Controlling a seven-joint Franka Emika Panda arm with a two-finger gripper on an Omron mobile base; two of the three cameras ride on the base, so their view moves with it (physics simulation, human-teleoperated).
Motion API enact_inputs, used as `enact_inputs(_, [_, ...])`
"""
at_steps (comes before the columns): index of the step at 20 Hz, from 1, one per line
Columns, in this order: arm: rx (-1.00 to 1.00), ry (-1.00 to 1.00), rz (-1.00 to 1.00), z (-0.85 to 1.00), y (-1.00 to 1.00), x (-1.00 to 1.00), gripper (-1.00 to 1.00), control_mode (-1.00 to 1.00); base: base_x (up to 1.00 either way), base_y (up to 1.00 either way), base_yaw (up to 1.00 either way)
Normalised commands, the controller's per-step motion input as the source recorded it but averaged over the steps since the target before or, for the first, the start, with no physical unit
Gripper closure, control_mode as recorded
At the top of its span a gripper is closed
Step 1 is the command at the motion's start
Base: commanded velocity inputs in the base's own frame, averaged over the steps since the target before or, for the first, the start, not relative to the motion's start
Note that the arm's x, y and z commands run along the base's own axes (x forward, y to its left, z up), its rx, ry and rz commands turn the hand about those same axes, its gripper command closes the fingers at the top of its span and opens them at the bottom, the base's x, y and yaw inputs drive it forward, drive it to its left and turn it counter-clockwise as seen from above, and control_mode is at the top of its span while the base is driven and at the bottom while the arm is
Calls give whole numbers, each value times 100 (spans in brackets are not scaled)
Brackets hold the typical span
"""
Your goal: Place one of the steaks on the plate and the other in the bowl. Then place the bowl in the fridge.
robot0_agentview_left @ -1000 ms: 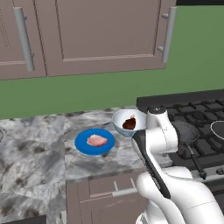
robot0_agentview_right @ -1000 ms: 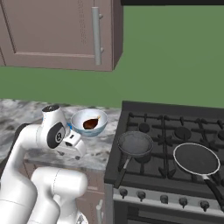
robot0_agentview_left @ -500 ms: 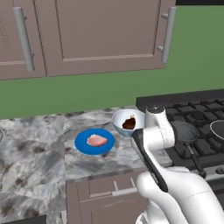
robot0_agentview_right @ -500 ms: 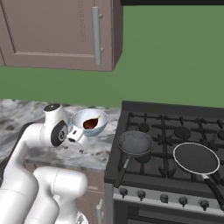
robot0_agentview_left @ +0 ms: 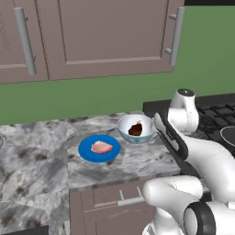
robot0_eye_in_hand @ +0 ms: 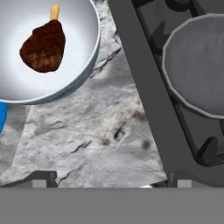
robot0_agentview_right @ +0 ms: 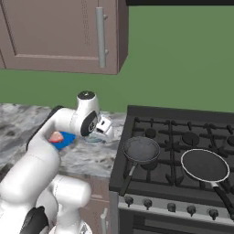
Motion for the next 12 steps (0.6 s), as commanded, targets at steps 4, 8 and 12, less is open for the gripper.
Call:
enact_inputs(4, [15,17,2,27,-28,79,-100,-100,0,0,0])
enact_inputs(8, [21,0,4,-30,-16,73,-100,-100,0,0,0])
enact_inputs(12, [24,0,0,-42,-15,62,-100,-100,0,0,0])
